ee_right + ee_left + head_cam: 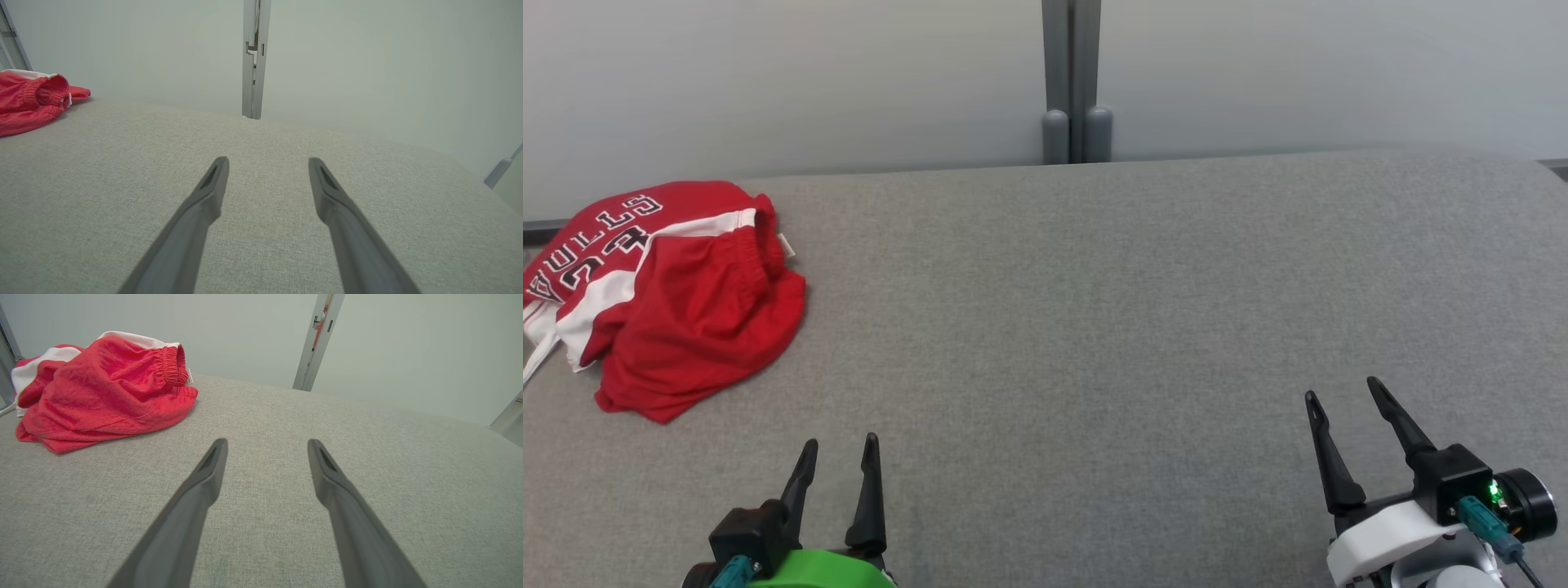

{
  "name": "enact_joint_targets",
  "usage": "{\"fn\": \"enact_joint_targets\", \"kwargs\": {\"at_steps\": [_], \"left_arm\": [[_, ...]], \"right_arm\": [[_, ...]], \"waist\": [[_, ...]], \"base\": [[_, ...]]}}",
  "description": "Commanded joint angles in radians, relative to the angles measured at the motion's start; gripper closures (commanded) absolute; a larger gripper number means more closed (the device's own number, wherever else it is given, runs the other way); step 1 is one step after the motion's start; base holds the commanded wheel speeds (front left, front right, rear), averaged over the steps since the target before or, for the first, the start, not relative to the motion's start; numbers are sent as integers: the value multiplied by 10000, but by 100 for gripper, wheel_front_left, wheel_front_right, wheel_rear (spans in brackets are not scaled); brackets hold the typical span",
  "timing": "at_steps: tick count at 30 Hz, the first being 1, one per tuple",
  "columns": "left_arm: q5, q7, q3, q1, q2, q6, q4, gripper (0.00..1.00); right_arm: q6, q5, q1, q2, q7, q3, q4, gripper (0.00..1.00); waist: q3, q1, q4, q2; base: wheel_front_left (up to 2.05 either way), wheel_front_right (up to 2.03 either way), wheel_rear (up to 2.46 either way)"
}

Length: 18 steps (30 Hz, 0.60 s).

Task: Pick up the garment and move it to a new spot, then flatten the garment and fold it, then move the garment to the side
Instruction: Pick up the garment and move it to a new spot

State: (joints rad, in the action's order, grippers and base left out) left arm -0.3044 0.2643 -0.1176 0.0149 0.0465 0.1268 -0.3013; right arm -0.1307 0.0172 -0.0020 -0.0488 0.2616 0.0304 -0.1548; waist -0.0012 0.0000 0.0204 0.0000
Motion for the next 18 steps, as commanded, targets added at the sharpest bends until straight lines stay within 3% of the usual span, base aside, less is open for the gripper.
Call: {"fn": "enact_joint_targets", "kwargs": {"at_steps": [1, 18], "left_arm": [[-11, 5, -5, -68, 70, 25, -12, 0], [72, 0, 24, 10, 65, -21, 91, 0]], "right_arm": [[-1, -71, 147, -16, 38, 41, -6, 0], [3, -189, 93, -21, 38, -80, -59, 0]], "waist": [[0, 0, 212, 0], [98, 0, 2836, 0]], "base": [[0, 0, 0], [0, 0, 0]]}}
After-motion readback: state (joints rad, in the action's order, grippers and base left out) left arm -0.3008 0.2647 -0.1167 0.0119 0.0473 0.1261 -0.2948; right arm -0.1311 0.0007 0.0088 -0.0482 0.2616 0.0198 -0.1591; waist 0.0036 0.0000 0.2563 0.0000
